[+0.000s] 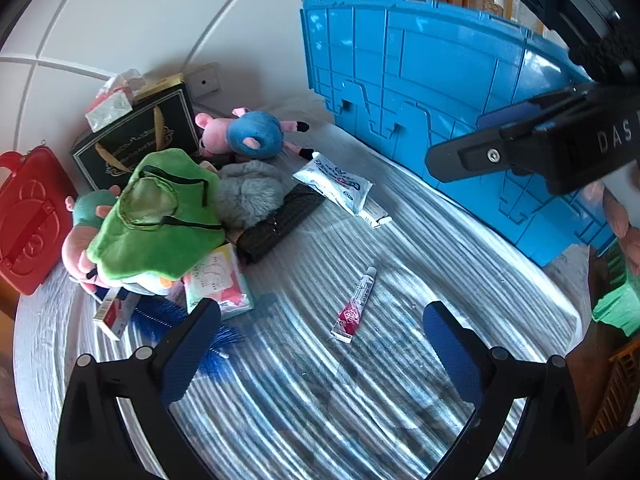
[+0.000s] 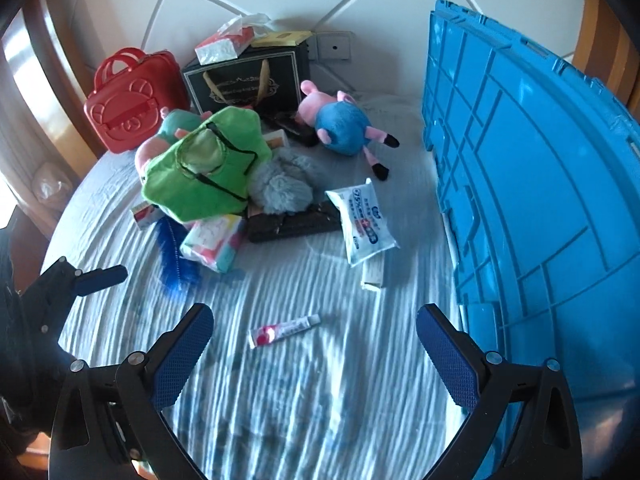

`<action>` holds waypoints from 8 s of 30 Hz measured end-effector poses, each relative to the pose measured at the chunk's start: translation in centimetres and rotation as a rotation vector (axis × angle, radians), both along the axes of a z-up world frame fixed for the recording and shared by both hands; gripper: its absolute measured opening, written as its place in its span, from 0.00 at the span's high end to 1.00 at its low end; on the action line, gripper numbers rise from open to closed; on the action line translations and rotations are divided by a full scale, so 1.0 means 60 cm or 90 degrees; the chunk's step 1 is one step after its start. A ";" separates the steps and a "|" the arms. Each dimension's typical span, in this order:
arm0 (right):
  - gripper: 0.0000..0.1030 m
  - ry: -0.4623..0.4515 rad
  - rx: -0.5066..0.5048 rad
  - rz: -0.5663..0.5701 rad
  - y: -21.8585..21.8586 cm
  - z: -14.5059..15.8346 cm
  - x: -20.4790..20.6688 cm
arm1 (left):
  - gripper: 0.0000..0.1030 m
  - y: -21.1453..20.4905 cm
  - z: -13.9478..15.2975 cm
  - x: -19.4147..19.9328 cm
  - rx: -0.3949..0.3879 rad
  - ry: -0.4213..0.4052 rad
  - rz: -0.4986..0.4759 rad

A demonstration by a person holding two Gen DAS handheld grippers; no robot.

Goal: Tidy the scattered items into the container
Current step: 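Grasp the red-and-white ointment tube with the left gripper while the right grasps the wet-wipes pack, then lift the ointment tube and wet-wipes pack and carry both toward the blue crate, then lower both tools over the crate and open both grippers to drop the items, then move both tools back over the bed toward the remaining items, then grasp the pink Kotex pack with the left gripper while the right grasps the white medicine box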

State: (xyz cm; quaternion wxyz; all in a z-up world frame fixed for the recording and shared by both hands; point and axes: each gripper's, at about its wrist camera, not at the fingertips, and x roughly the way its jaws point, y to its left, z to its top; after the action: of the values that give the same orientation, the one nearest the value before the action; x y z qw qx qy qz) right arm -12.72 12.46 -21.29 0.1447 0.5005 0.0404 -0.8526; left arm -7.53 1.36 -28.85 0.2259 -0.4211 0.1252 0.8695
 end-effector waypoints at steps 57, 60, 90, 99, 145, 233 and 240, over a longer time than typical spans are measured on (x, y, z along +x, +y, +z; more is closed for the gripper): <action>0.49 -0.055 0.030 -0.013 -0.048 -0.207 -0.146 | 0.83 -0.047 -0.105 0.026 0.026 -0.046 -0.028; 0.49 -0.056 0.010 -0.010 -0.042 -0.187 -0.126 | 0.83 -0.059 -0.084 0.020 0.028 -0.034 -0.010; 0.49 0.047 -0.043 0.030 -0.062 0.144 0.096 | 0.83 -0.105 0.281 0.081 0.055 0.096 0.129; 0.49 0.098 -0.072 0.024 -0.007 0.251 0.123 | 0.83 -0.057 0.380 0.073 0.068 0.132 0.115; 0.49 0.204 -0.101 -0.214 0.530 0.379 0.098 | 0.83 0.486 0.472 -0.092 0.052 0.170 -0.074; 0.00 -0.012 -0.009 -0.024 0.018 -0.077 -0.002 | 0.02 -0.121 -0.046 -0.124 -0.032 -0.038 0.251; 0.00 -0.036 -0.003 -0.052 0.033 -0.165 -0.071 | 0.10 -0.106 -0.141 -0.200 -0.054 -0.065 0.249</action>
State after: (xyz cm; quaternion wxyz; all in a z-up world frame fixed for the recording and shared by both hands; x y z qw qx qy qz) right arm -16.99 14.45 -31.20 0.1122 0.5255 0.0142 -0.8433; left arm -19.55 -4.99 -37.29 0.0410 -0.4899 0.0658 0.8683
